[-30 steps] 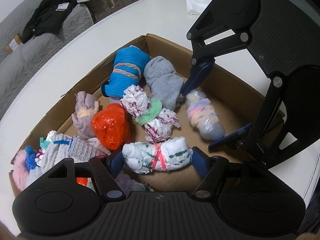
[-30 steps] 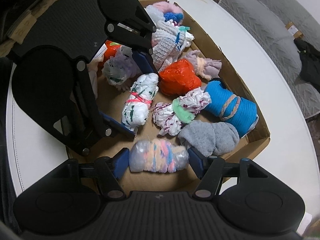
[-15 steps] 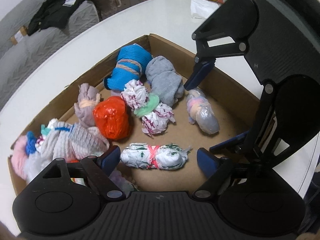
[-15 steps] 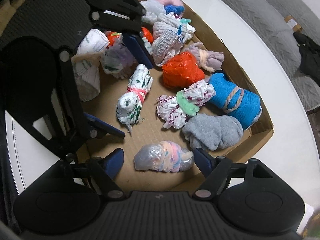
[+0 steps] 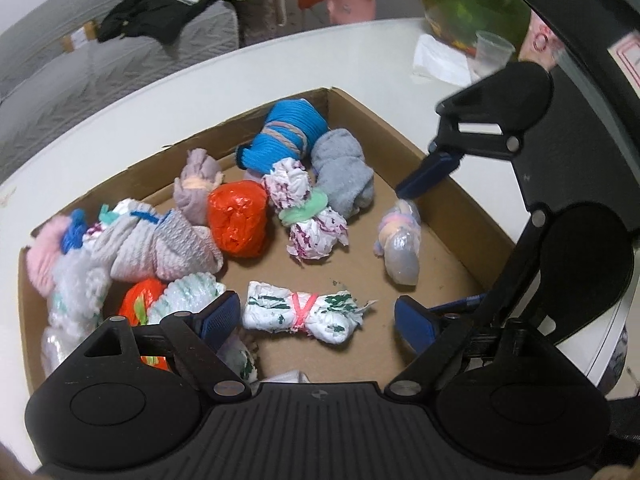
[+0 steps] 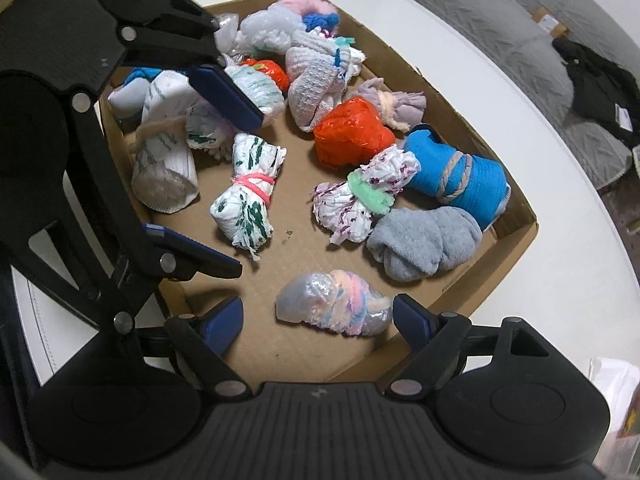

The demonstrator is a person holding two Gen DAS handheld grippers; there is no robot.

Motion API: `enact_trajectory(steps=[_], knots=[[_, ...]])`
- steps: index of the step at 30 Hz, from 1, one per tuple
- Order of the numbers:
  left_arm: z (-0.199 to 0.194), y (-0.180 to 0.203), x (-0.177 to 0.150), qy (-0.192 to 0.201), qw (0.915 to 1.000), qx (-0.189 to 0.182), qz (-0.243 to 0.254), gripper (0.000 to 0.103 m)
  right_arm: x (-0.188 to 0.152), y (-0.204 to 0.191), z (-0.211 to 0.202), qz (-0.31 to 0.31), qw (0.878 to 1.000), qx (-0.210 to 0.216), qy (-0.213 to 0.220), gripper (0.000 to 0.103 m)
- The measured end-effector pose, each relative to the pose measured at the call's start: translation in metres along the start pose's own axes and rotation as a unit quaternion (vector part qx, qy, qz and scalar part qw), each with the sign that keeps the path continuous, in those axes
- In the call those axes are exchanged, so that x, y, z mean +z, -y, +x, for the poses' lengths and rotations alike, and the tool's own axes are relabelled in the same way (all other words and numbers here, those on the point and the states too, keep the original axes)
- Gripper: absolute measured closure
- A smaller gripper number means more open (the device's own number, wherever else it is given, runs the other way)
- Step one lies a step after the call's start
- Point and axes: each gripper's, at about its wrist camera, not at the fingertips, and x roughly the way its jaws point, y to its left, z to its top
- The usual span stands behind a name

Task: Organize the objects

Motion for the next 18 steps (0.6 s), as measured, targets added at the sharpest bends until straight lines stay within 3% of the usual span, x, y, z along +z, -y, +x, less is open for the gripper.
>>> enact_trajectory(steps=[11,18], knots=[[-0.029,-0.003,-0.014,0.043,0.9953,0.024,-0.083,0.004,0.004,-0.002,-0.014,0.032,0.999,-0.001,0.016,0.016],[-0.05,-0.015,-0.03,0.066,0.9808,0.067,-0.171,0.0,0.008,-0.002,-0.019,0.093,0.995,-0.012,0.034,0.014]])
